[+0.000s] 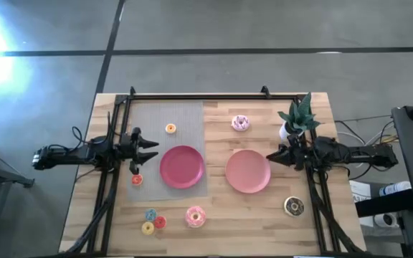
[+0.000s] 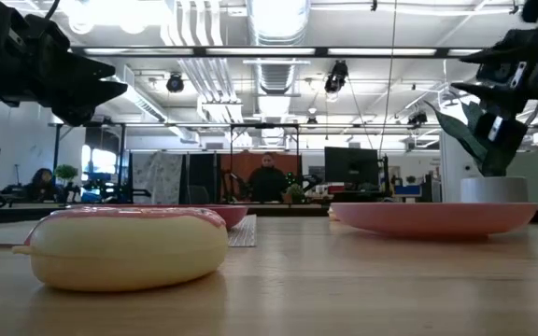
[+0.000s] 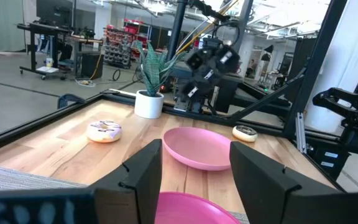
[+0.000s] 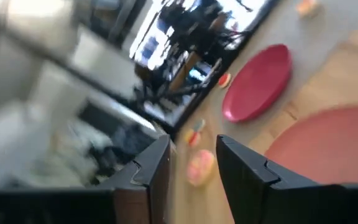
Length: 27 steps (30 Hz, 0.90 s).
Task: Pick & Place donuts
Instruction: Put the large black donut on the light pink plate
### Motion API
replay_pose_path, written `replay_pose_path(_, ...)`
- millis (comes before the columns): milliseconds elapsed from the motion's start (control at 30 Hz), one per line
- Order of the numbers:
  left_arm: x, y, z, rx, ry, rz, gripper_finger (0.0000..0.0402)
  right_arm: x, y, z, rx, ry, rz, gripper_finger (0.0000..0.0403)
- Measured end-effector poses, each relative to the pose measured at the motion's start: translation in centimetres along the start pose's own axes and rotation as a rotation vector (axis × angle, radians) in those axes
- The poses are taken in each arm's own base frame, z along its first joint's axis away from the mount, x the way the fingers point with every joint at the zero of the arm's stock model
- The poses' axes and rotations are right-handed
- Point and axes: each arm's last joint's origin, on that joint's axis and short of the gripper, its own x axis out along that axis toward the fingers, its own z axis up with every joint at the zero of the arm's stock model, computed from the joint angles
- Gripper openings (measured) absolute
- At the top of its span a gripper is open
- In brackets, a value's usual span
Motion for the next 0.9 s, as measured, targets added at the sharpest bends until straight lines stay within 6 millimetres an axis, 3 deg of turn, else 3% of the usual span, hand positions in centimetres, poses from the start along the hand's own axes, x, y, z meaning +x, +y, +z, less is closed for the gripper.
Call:
replay_pose_path(133, 0.0, 0.0, 0.0, 0.0, 0.0, 0.0, 0.0163, 0.0, -0.1, 0.3, 0.192, -0.1, -0.039, 0.0129)
replay_pose_path(400, 0.0, 0.0, 0.0, 0.0, 0.0, 0.0, 0.0163, 0.0, 0.6, 0.6, 0.237, -0.116, 0.038, 0.0126)
replay_pose_path(567, 0.0, 0.0, 0.0, 0.0, 0.0, 0.0, 0.0163, 0.8, 0.4, -0.8, 0.288, 0.162, 0.018, 0.0131)
replay_pose_path(700, 0.0, 0.0, 0.0, 0.0, 0.0, 0.0, 0.0163, 1.4, 1.1, -2.1, 0.277, 0.436, -0.27, 0.0132)
replay_pose_path(900, 0.0, 0.0, 0.0, 0.0, 0.0, 0.0, 0.0163, 3.2, 4.2, -3.5, 0.108, 0.808, -0.644, 0.0133)
